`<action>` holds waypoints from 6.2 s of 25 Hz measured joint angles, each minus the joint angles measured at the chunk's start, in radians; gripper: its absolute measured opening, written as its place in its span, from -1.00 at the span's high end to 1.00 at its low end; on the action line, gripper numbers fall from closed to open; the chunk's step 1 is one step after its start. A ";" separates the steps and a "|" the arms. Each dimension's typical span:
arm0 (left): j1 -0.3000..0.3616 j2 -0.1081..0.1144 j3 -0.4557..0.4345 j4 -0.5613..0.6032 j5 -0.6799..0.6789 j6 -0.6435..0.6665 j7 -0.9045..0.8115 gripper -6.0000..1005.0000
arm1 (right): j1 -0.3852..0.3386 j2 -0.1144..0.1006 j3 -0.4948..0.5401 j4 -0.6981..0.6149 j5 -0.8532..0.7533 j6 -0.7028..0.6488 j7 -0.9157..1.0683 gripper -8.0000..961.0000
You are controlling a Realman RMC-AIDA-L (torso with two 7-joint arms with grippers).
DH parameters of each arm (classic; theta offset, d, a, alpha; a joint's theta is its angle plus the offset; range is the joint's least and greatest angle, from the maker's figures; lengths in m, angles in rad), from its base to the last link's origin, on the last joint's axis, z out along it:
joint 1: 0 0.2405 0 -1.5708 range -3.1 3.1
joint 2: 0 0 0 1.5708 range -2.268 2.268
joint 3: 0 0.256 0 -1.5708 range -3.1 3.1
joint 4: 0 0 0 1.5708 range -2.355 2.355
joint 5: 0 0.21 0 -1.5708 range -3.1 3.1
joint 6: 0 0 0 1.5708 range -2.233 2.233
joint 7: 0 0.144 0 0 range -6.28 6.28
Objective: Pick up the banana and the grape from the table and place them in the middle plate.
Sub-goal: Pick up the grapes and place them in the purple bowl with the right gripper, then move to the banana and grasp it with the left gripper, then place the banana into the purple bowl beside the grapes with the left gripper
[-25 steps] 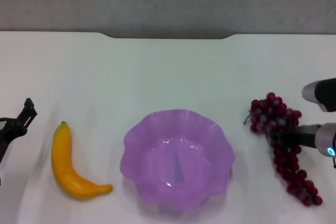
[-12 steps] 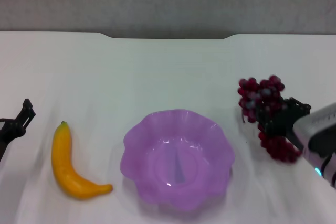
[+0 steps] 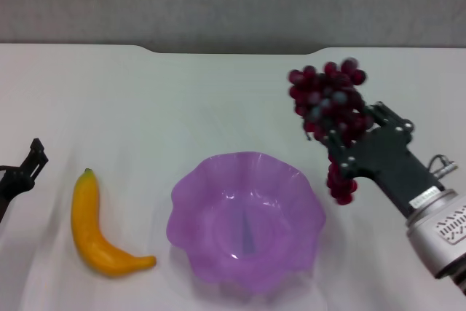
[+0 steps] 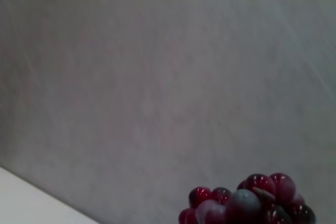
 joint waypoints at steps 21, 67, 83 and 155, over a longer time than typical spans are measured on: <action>-0.010 0.000 0.000 -0.002 0.000 0.000 0.000 -0.77 | 0.101 0.005 -0.106 -0.050 -0.007 0.210 0.133 -0.01; -0.007 0.001 0.053 -0.087 0.010 -0.028 -0.038 -0.77 | 0.180 0.011 0.021 -0.525 0.134 -0.099 0.378 -0.79; 0.152 0.007 -0.429 -1.010 0.218 -1.348 0.402 -0.77 | 0.207 0.011 -0.003 -0.518 0.132 -0.011 0.375 -0.79; -0.107 0.013 -0.665 -0.941 0.375 -1.988 0.197 -0.04 | 0.213 0.011 -0.022 -0.502 0.136 0.016 0.374 -0.79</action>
